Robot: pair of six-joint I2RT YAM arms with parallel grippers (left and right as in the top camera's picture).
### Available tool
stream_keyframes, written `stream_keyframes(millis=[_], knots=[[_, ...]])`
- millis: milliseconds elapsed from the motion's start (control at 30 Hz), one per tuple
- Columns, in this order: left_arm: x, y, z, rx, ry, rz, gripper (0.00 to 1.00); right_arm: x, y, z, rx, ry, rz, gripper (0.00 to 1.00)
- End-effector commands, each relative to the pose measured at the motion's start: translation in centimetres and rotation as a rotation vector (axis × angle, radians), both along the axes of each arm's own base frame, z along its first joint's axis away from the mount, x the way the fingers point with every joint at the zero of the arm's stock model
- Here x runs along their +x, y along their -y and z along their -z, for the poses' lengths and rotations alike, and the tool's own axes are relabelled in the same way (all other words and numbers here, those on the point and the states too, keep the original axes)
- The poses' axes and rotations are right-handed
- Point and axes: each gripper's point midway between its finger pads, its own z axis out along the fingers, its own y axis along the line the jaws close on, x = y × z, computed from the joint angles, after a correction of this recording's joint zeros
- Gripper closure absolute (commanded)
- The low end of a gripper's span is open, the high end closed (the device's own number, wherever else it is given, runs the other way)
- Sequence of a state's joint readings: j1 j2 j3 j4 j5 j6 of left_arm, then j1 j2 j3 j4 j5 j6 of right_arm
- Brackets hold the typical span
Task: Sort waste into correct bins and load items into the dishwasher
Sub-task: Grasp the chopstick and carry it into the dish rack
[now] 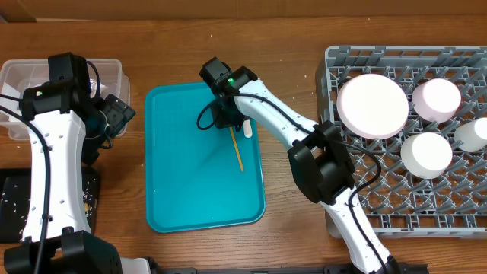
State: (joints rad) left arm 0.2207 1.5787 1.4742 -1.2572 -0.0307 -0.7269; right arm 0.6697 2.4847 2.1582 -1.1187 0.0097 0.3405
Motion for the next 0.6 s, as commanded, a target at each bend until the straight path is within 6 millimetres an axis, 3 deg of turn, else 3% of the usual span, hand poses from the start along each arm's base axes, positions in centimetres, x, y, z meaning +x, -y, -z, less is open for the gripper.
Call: stream_keyframes(millis=[0, 100, 200, 233, 300, 333, 367, 500, 567], knots=[[0.0, -0.2, 0.1, 0.000, -0.001, -0.014, 0.00, 0.5, -0.5, -4.3, 0.067, 0.046, 0.029, 0.96], [0.0, -0.2, 0.1, 0.000, -0.001, -0.014, 0.00, 1.2, 0.9, -8.8, 0.110, 0.093, 0.059, 0.96], [0.0, -0.2, 0.1, 0.000, -0.001, -0.014, 0.00, 1.9, 3.5, -13.2, 0.154, 0.130, 0.108, 0.96], [0.0, -0.2, 0.1, 0.000, -0.001, -0.014, 0.00, 2.2, 5.6, -15.5, 0.169, 0.149, 0.142, 0.96], [0.0, -0.2, 0.1, 0.000, -0.001, -0.014, 0.00, 2.7, 8.4, -17.9, 0.177, 0.176, 0.162, 0.96], [0.0, -0.2, 0.1, 0.000, -0.001, -0.014, 0.00, 2.9, 11.0, -19.3, 0.168, 0.193, 0.179, 0.96], [0.0, -0.2, 0.1, 0.000, -0.001, -0.014, 0.00, 3.2, 15.0, -20.4, 0.143, 0.196, 0.213, 0.96], [0.0, -0.2, 0.1, 0.000, -0.001, -0.014, 0.00, 3.8, 22.1, -19.2, 0.088, 0.140, 0.315, 0.96], [0.0, -0.2, 0.1, 0.000, -0.001, -0.014, 0.00, 3.8, 23.8, -18.3, 0.062, 0.120, 0.296, 0.96]])
